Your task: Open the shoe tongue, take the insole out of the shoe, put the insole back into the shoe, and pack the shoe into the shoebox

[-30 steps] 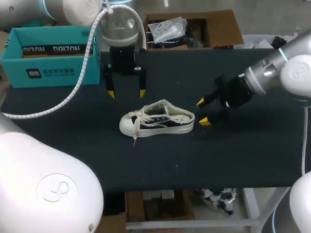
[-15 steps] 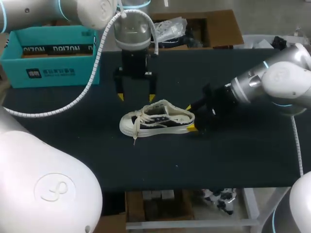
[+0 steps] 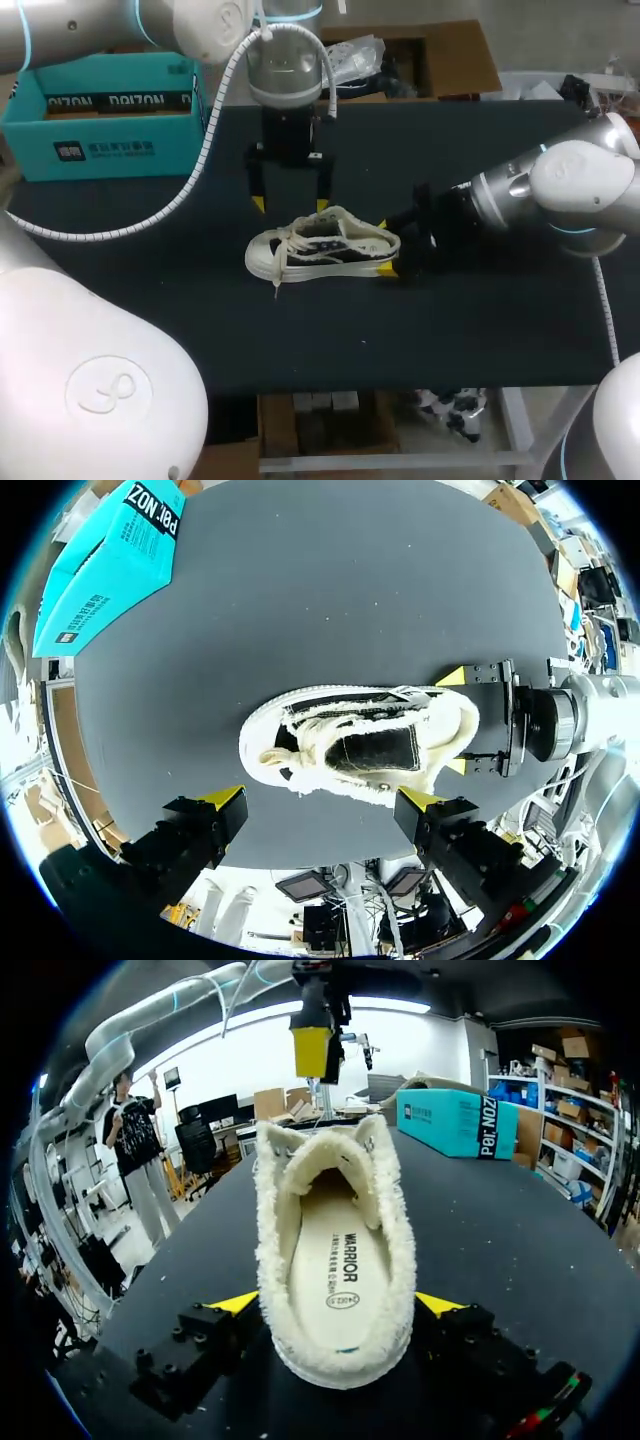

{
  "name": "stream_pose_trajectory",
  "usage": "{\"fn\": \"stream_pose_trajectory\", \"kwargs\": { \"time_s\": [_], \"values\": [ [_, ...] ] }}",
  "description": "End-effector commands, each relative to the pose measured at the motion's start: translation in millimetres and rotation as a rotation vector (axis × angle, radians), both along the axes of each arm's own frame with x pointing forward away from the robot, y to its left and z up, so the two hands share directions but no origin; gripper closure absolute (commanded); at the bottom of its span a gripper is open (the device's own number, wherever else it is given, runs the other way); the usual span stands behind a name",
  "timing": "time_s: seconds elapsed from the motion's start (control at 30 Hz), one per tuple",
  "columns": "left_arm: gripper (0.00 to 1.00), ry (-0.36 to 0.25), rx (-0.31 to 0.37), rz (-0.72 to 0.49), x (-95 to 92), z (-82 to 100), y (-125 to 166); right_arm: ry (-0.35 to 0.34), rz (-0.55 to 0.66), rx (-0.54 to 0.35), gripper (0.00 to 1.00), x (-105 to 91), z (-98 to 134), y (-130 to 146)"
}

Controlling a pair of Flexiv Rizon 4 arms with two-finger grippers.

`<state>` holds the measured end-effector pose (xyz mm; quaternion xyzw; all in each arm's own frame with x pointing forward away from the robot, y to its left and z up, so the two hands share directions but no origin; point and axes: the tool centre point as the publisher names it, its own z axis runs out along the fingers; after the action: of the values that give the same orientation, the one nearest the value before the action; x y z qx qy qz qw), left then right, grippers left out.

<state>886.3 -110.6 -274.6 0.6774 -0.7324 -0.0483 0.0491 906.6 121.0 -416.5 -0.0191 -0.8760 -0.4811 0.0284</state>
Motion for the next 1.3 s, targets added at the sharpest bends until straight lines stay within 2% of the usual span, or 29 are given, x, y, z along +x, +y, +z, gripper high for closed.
{"fn": "stream_pose_trajectory", "kwargs": {
  "time_s": [0.03, 0.23, 0.27, 0.33, 0.57, 0.73, 0.93, 1.1, 1.2, 1.3],
  "values": [
    [0.0, 0.01, -0.003, -0.005, 1.4, -2.8, -4, -0.005, -0.002, 0.013, 0.0, 0.4, -6, 1],
    [0.0, 0.008, -0.006, -0.021, -4.0, -0.9, -9, -0.009, -0.016, 0.018, 0.0, 4.3, -10, 0],
    [0.0, 0.006, -0.005, -0.023, -5.2, -0.4, -10, -0.01, -0.017, 0.019, 0.23, 4.9, -11, -1],
    [0.0, -0.002, 0.001, -0.031, -7.4, 0.8, -14, -0.013, -0.021, 0.022, 1.0, 5.6, -12, -1],
    [0.0, 0.002, 0.067, -0.034, -6.3, -5.2, -41, -0.028, -0.023, 0.024, 1.0, 9.5, -15, 0],
    [0.0, 0.0, 0.133, 0.012, 0.9, -23.1, -58, -0.046, -0.022, 0.021, 1.0, 11.0, -15, 1],
    [0.0, 0.036, 0.169, 0.038, 18.3, -41.8, -67, -0.046, -0.022, 0.021, 1.0, 11.0, -15, 1],
    [0.07, 0.077, 0.193, 0.041, 24.4, -51.1, -69, -0.046, -0.022, 0.021, 1.0, 11.0, -15, 1],
    [0.16, 0.105, 0.204, 0.033, 24.6, -55.4, -67, -0.046, -0.022, 0.021, 1.0, 11.0, -15, 1],
    [0.22, 0.128, 0.203, 0.023, 22.2, -56.2, -62, -0.046, -0.022, 0.021, 1.0, 11.0, -15, 1]
  ]
}}
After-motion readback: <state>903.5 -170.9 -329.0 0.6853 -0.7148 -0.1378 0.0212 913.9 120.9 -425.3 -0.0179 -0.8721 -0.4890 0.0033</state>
